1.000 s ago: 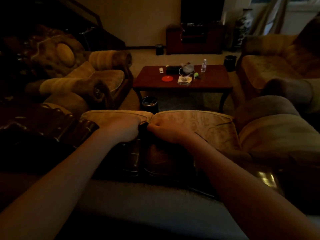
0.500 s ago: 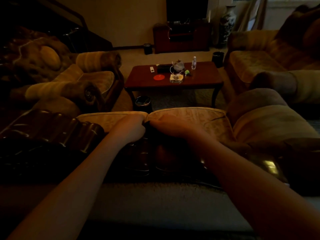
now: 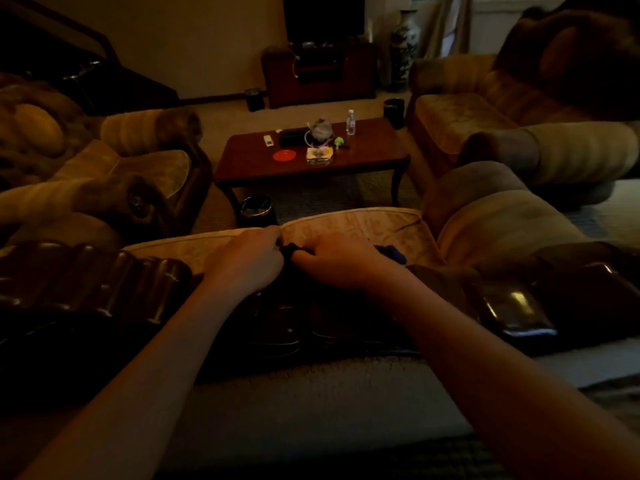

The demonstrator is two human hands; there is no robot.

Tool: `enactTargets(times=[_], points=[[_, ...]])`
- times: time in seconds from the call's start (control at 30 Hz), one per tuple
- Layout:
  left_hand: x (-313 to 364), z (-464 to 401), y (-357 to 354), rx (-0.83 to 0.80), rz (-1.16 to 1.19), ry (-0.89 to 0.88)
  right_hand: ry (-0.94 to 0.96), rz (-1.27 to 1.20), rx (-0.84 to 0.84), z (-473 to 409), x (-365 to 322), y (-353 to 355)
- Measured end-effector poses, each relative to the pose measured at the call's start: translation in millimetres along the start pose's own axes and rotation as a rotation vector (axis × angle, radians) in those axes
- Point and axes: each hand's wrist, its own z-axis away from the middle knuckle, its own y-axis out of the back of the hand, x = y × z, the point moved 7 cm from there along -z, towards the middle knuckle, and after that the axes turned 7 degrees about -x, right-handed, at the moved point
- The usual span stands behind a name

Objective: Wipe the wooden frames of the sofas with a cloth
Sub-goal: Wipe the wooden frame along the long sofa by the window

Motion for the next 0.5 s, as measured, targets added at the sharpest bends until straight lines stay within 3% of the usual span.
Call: enactTargets(times=[0.1,0.17,0.23,0.37,0.5], points=[[0,0,0,0.033,-0.052,-0.046,0.02,0.101,0.302,41,6,-12],[2,-2,-3,0.016,-0.063,-0.089,0.053,0.057,0.569,89,8,-29],[6,-1,-4,0.011,-0.095,-0.124,0.075,0.049,0.719,116,10,-52],[16,5,-3,0.002,-0.232,-0.15,-0.109,0.013,0.783,101,23,-35],[17,5,-1,-0.016,-0.249,-0.121,-0.262,0.137,0.585,46,15,-5]])
